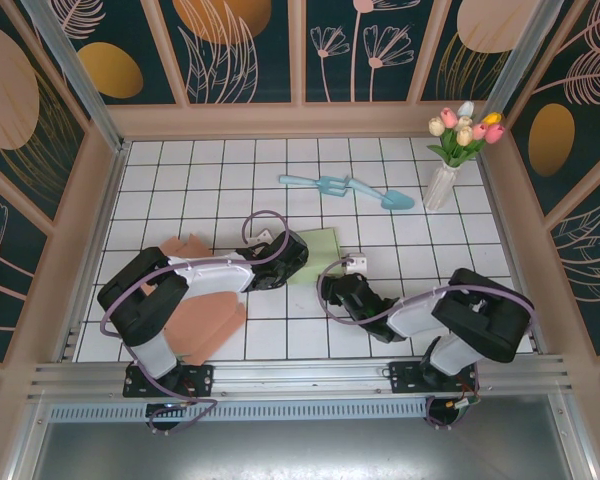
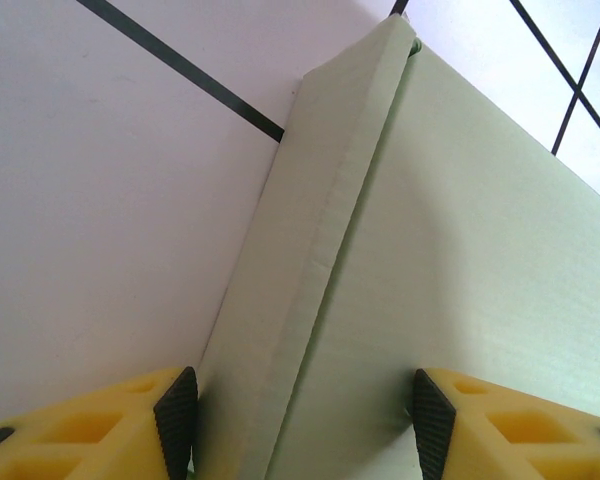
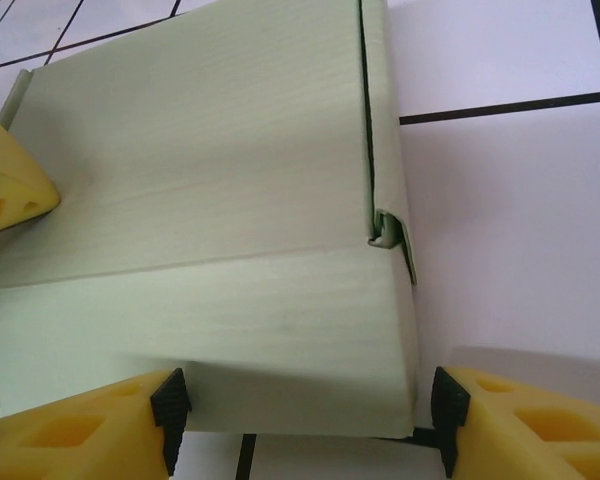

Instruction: Fold the paper box

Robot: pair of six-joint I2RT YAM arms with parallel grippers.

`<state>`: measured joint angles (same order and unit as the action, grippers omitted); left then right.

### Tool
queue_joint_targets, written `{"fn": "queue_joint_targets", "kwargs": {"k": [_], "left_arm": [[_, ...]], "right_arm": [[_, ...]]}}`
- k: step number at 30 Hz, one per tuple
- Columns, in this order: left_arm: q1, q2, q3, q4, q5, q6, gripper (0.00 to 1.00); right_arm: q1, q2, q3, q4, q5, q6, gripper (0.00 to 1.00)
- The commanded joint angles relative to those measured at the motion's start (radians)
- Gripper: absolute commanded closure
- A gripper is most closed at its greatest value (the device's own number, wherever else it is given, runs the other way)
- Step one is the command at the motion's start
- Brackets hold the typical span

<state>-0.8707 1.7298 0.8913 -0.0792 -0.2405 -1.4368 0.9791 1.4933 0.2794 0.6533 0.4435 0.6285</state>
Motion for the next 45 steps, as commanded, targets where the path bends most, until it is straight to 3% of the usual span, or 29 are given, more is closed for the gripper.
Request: {"fn": "queue_joint_targets", "kwargs": {"k": [1, 12, 17, 22, 28, 34, 38, 45], "left_arm": [[0.003, 0.096, -0.054, -0.209, 0.031, -0.002, 0.41], [0.003, 0.090, -0.062, -0.216, 0.020, -0.007, 0.41], [0.003, 0.089, -0.038, -0.232, 0.003, 0.019, 0.40], [0.003, 0.103, 0.005, -0.243, -0.049, 0.079, 0.40], [0.003, 0.115, 0.004, -0.148, -0.113, 0.233, 0.39], [0.003, 0.074, -0.063, 0.056, -0.091, 0.420, 0.39], [0.003, 0.031, -0.074, 0.061, -0.129, 0.446, 0.38], [0.004, -0.001, 0.001, -0.035, -0.135, 0.416, 0.34]], "right_arm": [[0.006, -0.066, -0.011, -0.122, 0.005, 0.019, 0.31], [0.006, -0.262, 0.005, -0.318, 0.061, 0.002, 0.31], [-0.029, -0.297, 0.004, -0.292, 0.079, -0.017, 0.29], [-0.165, -0.291, 0.012, -0.164, -0.103, -0.063, 0.28], [-0.251, -0.222, 0.066, -0.076, -0.198, -0.121, 0.29], [-0.306, -0.048, 0.160, -0.030, -0.285, -0.134, 0.31], [-0.304, 0.047, 0.192, 0.000, -0.311, -0.115, 0.38], [-0.282, 0.079, 0.161, 0.005, -0.262, -0.058, 0.44]]}}
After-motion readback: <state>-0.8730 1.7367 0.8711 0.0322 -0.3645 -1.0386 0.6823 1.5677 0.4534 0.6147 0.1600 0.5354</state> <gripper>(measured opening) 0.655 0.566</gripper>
